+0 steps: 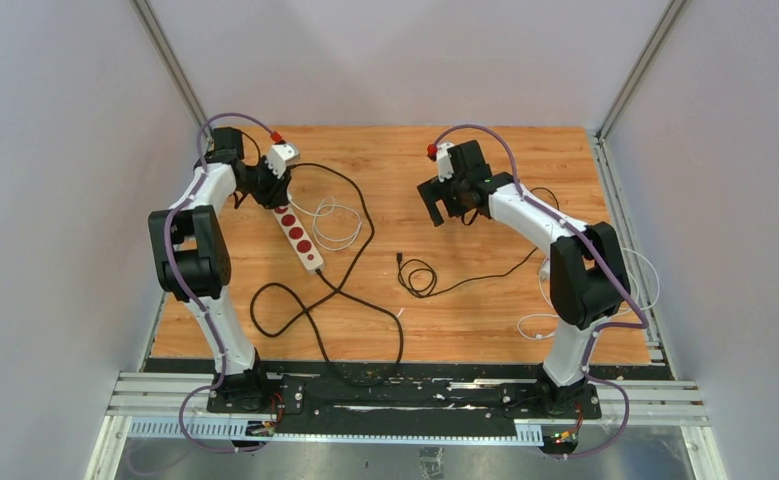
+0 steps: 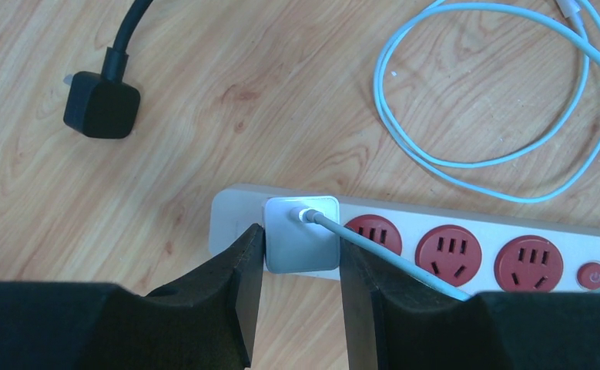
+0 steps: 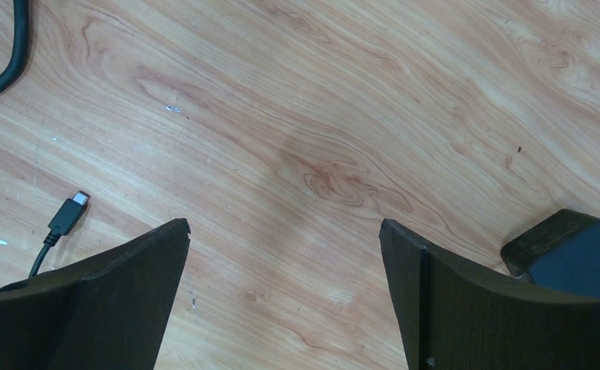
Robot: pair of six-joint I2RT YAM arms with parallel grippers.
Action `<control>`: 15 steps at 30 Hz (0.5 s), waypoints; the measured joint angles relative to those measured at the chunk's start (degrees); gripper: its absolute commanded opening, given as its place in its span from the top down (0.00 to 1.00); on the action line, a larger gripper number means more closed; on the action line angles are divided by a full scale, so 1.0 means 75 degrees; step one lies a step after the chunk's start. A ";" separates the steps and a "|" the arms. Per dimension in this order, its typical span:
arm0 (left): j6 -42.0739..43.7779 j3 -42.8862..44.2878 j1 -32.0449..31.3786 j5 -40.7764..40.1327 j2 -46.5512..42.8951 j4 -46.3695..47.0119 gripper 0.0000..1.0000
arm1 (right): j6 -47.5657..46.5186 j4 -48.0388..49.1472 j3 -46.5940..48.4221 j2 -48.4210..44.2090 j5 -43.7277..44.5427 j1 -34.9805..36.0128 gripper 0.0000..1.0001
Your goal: Insert the plug
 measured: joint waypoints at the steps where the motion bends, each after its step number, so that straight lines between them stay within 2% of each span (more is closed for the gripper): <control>1: 0.0026 0.0050 0.0017 0.0020 0.0012 -0.0128 1.00 | -0.0003 -0.0006 0.0000 0.0000 0.0003 0.0000 0.00; 15: 0.0169 0.0399 0.0242 0.0458 0.0236 -0.0729 1.00 | -0.0111 -0.0009 0.0003 0.0058 0.0146 0.0076 0.00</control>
